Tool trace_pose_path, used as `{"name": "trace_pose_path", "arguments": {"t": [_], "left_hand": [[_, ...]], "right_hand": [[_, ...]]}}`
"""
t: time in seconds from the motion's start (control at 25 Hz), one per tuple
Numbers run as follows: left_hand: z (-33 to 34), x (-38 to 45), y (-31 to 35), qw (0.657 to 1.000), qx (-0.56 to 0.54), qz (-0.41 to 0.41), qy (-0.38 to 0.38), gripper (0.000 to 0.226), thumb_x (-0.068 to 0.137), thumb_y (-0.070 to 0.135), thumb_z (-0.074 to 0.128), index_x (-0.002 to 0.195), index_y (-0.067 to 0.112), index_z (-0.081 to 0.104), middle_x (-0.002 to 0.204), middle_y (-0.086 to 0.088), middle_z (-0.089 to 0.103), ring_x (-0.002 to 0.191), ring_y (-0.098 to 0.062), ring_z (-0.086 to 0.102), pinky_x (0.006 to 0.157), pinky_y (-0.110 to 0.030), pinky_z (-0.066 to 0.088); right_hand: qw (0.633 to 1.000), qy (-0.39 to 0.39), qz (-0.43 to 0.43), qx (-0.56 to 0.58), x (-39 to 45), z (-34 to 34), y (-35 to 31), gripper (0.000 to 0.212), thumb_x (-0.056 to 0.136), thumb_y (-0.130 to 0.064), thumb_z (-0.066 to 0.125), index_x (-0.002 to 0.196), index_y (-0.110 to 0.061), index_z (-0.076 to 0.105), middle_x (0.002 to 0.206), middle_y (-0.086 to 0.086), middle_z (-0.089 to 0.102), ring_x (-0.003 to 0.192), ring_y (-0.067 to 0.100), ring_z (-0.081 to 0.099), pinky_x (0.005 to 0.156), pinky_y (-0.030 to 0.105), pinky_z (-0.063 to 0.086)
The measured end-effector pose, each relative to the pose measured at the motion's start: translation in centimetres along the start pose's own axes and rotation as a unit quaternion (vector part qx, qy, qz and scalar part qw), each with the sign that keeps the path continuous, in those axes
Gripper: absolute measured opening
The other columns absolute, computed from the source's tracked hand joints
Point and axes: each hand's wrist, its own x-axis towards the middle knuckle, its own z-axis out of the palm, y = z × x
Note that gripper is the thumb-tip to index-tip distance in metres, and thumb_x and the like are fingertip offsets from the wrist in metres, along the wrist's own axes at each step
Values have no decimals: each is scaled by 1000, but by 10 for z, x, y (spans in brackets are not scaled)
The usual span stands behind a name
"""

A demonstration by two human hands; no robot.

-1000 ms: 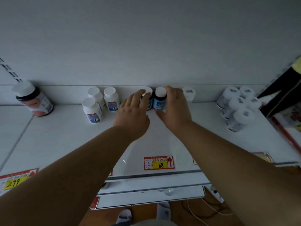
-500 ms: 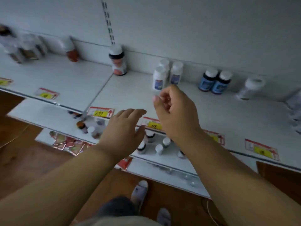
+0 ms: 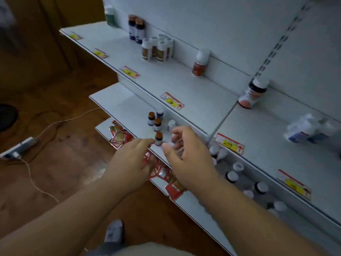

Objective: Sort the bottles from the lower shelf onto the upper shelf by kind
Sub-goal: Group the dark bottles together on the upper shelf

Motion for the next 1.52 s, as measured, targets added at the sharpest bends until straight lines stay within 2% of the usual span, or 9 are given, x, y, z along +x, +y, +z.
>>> {"name": "trace_pose_path", "arguments": {"t": [0.16,0.32,0.52,0.64,0.84,1.0,1.16,1.32,1.52], "left_hand": [[-46,13,-99,998,-37,-48,32,43,91,34,54,132,23,53,123,5,60,112,-14,55,90,-33,46],[-57,46,-162,993,-70,-85,39,47,88,40,47,132,24,53,122,5,60,109,-14,57,89,-36,48],[3,107,-229,996,63,-37,-48,50,87,41,49,131,19,55,116,-7,62,104,-32,60,84,-43,50],[44,153,-273,995,52,-47,-75,48,87,36,59,131,18,54,118,-10,61,105,-35,58,84,-47,51],[109,220,-339,993,73,-28,-83,50,85,32,67,130,13,56,119,-15,62,104,-39,60,84,-49,48],[159,261,-373,987,105,7,-123,55,89,39,59,137,15,50,130,-13,56,113,-36,55,90,-46,46],[197,276,-398,976,146,50,-155,59,93,45,48,144,20,36,141,-8,45,124,-31,47,100,-45,40],[214,278,-415,980,118,30,-160,59,90,46,51,142,20,41,136,-9,50,120,-32,50,96,-48,43],[204,279,-414,984,-1,-52,-169,56,93,45,51,144,24,40,138,-7,49,124,-29,48,101,-43,42]], "right_hand": [[1000,-20,16,-12,49,102,-29,38,92,-33,62,126,-24,49,116,-8,50,104,6,51,86,29,52],[997,-48,51,-45,111,141,-33,39,92,-34,63,127,-26,47,121,-7,46,109,9,50,85,26,51],[994,-34,78,-62,205,185,22,34,93,-34,63,124,-24,51,122,-2,50,104,11,55,80,24,54],[991,-46,104,-74,261,224,69,33,93,-33,64,122,-23,52,125,1,50,105,11,56,84,32,57],[973,-54,195,-114,323,285,143,34,92,-33,66,121,-24,49,131,0,45,105,16,59,78,19,45],[945,-93,248,-194,367,329,214,50,90,-36,66,133,-25,41,136,5,39,100,21,54,84,30,44],[916,-128,304,-228,399,358,269,72,90,-38,64,148,-31,23,148,8,28,112,32,56,102,47,45],[898,-89,326,-282,412,381,291,47,93,-30,60,134,-30,37,138,7,38,95,31,57,95,48,48],[917,-99,306,-237,413,388,283,35,88,-19,60,116,-22,39,114,7,52,99,27,58,82,41,52]]}}
